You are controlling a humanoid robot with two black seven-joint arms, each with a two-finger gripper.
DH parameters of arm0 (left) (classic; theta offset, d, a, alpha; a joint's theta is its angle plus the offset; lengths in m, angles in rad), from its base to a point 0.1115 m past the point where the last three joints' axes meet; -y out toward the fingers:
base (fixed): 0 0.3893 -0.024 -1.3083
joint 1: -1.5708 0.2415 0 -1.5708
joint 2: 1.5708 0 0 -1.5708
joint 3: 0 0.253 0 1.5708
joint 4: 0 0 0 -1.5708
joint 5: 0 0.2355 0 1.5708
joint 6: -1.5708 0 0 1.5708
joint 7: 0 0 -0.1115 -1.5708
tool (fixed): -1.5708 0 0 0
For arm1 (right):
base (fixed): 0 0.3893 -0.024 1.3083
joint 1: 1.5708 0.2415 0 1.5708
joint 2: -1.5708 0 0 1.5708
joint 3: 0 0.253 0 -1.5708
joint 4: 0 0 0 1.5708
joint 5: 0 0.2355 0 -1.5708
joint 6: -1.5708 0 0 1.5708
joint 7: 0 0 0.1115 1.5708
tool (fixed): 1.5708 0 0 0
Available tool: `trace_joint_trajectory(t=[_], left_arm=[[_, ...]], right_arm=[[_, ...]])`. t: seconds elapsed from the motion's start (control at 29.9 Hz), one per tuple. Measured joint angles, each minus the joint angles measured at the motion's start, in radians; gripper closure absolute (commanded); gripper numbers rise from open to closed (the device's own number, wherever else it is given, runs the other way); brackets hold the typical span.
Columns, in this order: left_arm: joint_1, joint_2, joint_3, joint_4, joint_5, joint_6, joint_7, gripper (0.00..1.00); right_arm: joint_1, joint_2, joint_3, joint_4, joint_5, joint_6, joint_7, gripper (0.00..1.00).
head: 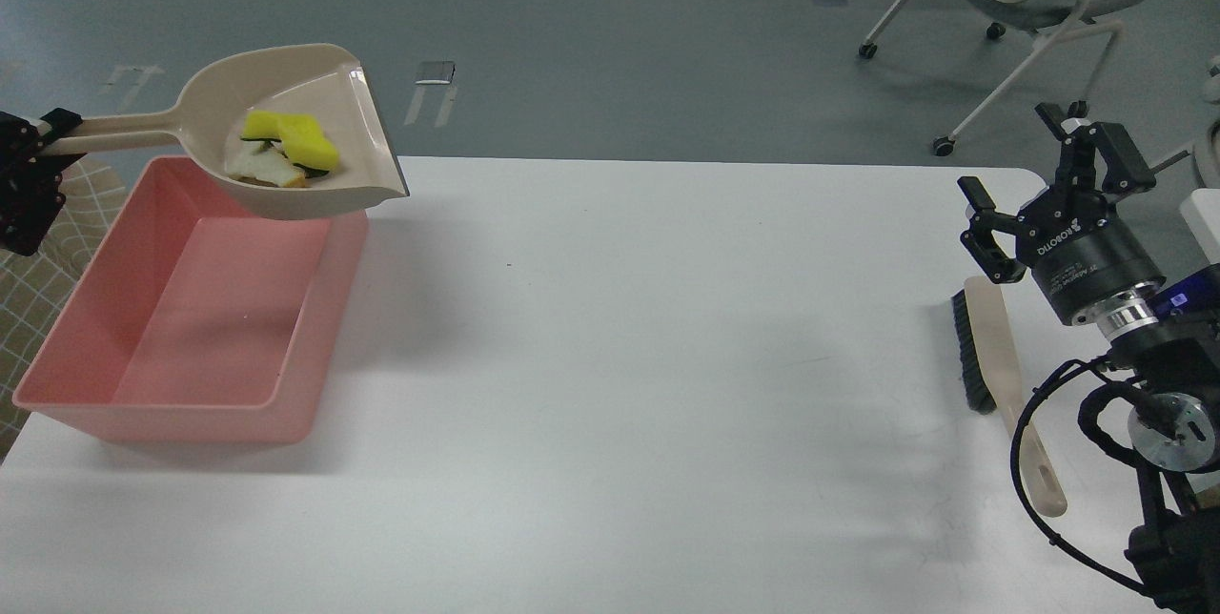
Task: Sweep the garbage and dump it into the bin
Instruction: 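Tip the dustpan with the left gripper to pour debris into the bin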
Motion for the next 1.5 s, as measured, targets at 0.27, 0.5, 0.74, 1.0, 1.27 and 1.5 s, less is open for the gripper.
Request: trace_joint_trajectory(t=[0.27, 0.5, 0.74, 1.0, 1.27, 1.5], left_arm=[[0.002, 0.037, 0.001, 0.027, 0.022, -0.007, -0.004, 0.85], [-0.007, 0.045, 0.001, 0.135, 0.064, -0.007, -0.005, 0.85], [-0.009, 0.045, 0.008, 0.2, 0.072, -0.007, -0.006, 0.85], [-0.002, 0.08, 0.017, 0.207, 0.093, -0.006, -0.006, 0.85], [0.004, 0.115, 0.022, 0.206, 0.202, -0.007, 0.006, 0.85], [0.008, 0.196, 0.023, 0.205, 0.216, -0.007, 0.009, 0.85]], right_arm=[[0.001, 0.004, -0.002, -0.002, 0.0, 0.0, 0.0, 0.0], [0.001, 0.004, -0.002, -0.005, 0.0, 0.0, 0.0, 0.0], [0.002, 0.006, -0.002, -0.006, 0.0, 0.0, 0.0, 0.0], [0.003, 0.003, -0.002, -0.008, 0.0, 0.0, 0.0, 0.0], [0.001, 0.004, -0.002, -0.009, 0.0, 0.0, 0.0, 0.0], [0.001, 0.005, -0.002, -0.019, 0.001, 0.0, 0.0, 0.0]])
